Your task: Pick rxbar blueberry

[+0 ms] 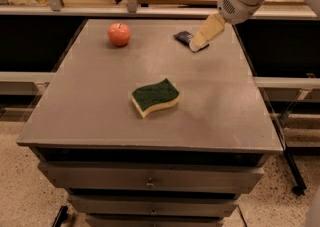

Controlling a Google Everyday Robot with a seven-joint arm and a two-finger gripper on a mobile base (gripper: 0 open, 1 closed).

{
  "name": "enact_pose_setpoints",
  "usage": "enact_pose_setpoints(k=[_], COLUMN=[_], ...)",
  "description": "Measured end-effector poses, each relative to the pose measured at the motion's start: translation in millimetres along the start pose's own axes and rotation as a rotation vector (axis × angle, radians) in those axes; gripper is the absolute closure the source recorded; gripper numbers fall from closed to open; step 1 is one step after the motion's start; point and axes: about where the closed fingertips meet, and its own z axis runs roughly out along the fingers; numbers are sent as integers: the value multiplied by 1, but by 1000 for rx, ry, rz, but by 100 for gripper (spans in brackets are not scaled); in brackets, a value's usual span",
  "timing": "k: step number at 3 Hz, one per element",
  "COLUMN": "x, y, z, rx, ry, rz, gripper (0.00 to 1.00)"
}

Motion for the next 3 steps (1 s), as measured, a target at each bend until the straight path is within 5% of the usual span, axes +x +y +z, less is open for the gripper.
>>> enact_pose_setpoints(k=[3], x=[-25], y=[-12], z=[37], rx=[2], ry=[-16], rz=[54], gripper=[0])
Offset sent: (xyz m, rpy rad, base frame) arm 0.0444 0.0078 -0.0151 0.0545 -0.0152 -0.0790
